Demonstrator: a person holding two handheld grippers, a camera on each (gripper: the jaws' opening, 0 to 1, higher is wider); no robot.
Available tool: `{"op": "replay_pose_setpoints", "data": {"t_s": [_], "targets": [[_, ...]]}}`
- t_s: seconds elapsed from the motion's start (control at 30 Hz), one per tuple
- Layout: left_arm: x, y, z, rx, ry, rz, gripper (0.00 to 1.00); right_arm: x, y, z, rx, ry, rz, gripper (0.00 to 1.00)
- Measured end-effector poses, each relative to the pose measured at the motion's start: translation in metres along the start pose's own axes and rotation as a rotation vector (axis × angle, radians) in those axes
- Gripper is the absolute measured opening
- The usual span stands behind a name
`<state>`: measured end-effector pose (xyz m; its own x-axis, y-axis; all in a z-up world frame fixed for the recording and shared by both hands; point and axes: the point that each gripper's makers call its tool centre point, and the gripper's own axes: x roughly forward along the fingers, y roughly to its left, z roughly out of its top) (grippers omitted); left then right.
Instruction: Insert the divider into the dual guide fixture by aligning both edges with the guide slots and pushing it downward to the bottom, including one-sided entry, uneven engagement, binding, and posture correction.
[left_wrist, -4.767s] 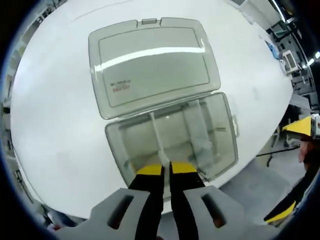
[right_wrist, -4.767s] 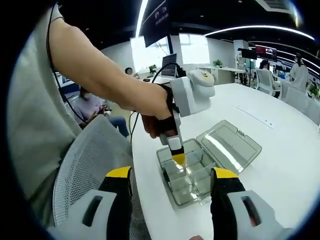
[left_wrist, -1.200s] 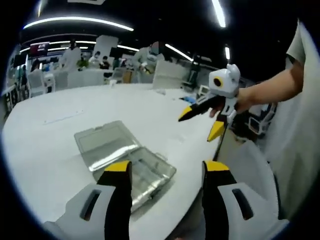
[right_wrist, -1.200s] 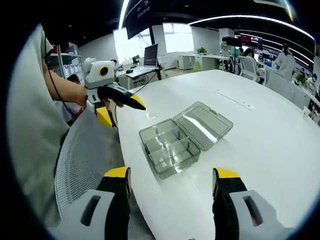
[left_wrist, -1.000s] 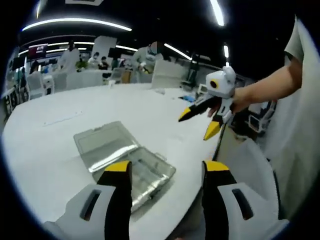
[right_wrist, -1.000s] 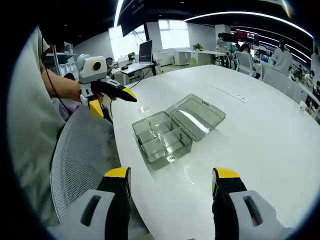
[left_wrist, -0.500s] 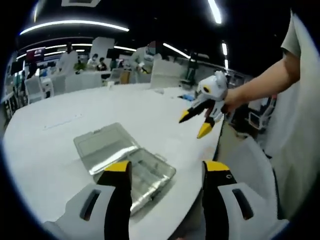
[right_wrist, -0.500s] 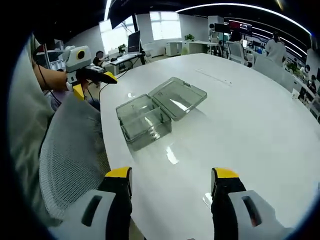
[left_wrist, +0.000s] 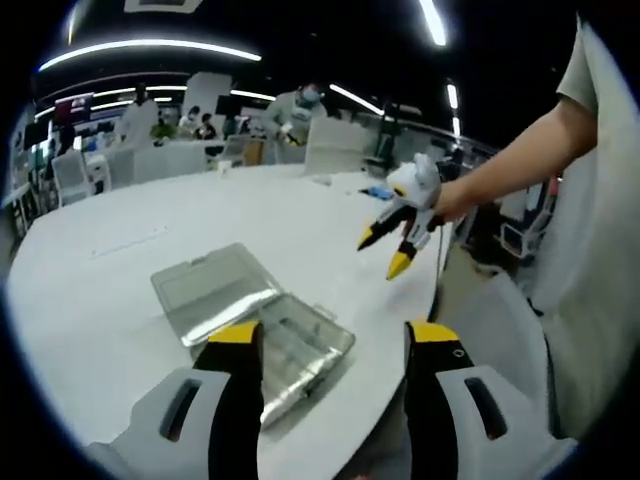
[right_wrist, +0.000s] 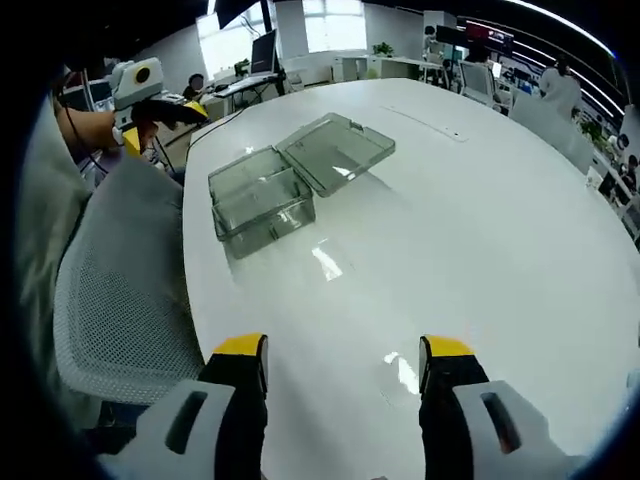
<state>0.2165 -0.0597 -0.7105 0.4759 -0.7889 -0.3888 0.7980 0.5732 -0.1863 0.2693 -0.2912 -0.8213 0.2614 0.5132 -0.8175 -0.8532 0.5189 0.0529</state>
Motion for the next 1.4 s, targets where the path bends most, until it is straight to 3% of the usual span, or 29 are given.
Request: {"op": "replay_pose_setpoints", "data": {"t_s": [0.4, 0.63, 1.1, 1.4], "targets": [[0.002, 0.0, 0.002, 0.005, 0.005, 0.003, 0.55, 0.006, -0.02, -0.017, -0.021, 0.079, 0.01, 0.56], [0.003, -0.001, -0.002, 0.031, 0.025, -0.004, 0.57, 0.01, -0.026, -0.03, -0.082, 0.148, 0.03, 0.55], [0.006, -0.001, -0.008, 0.087, 0.069, -0.009, 0.59, 0.019, -0.035, -0.037, -0.193, 0.22, 0.073, 0.52], [0.006, -0.001, -0.015, 0.071, 0.084, 0.002, 0.59, 0.023, -0.038, -0.04, -0.268, 0.261, 0.095, 0.46]]}}
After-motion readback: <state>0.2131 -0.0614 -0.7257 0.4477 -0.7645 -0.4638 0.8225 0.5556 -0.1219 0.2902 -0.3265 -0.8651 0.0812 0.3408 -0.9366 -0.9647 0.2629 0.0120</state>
